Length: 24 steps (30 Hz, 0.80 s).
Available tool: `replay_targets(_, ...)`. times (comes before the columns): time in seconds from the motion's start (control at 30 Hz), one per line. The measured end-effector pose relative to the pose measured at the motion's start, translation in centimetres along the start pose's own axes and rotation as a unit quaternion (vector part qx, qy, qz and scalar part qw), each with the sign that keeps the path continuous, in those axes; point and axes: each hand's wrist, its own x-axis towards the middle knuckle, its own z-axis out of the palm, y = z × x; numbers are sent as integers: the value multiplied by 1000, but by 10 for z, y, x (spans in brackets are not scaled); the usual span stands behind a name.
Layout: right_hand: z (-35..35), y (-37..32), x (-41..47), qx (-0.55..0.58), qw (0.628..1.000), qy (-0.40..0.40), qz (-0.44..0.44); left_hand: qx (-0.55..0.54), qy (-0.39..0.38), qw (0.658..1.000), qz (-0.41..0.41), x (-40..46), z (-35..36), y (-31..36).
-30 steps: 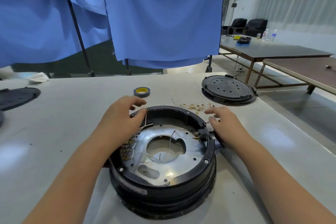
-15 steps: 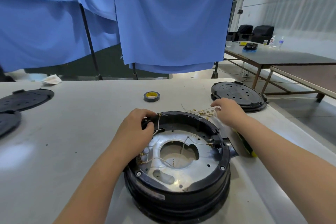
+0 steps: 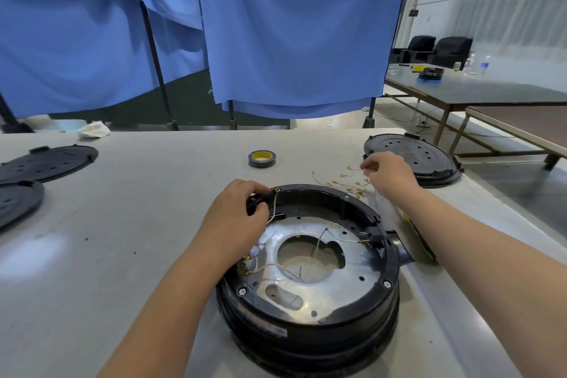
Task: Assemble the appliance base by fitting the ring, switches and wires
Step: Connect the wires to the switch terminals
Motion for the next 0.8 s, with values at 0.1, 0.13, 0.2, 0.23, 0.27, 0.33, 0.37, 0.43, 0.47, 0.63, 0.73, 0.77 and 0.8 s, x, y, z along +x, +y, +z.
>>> replay_targets(0.1,-7,-4,1,56,998,29,-7,12,5,1000,7,1,1,-1)
replay_targets(0.13,-9,-6,1,74,997,36,-13,16,5,1000,10,1,1,-2)
replay_targets(0.2,-15,-10,-1,112,992,54,-18,25,5,1000,15,2,1,-3)
replay_targets(0.23,-18,-12,-2,135,989,64,-15,28,4,999,16,2,2,-3)
replay_targets(0.27,-21,-14,-2,157,985,72,-11,29,4,999,18,2,2,-3)
replay_targets(0.33,-27,-17,-3,190,979,76,-9,31,4,999,19,2,1,-3)
replay_targets(0.37,-29,-18,-4,205,976,72,-12,32,4,999,19,2,1,-3)
replay_targets(0.43,-35,-21,-6,239,969,61,-14,34,2,999,18,1,1,-3)
replay_targets(0.47,-37,-22,-8,257,964,62,-11,36,1,999,18,1,1,-3)
replay_targets(0.63,-43,-24,-15,335,940,63,11,39,1,999,17,2,2,-3)
replay_targets(0.73,-43,-22,-21,365,930,38,27,42,-1,999,19,2,1,-3)
replay_targets(0.77,-43,-21,-23,381,923,30,36,43,-1,999,19,2,1,-3)
replay_targets(0.8,-43,-20,-24,401,915,21,46,43,-2,999,21,2,1,-3)
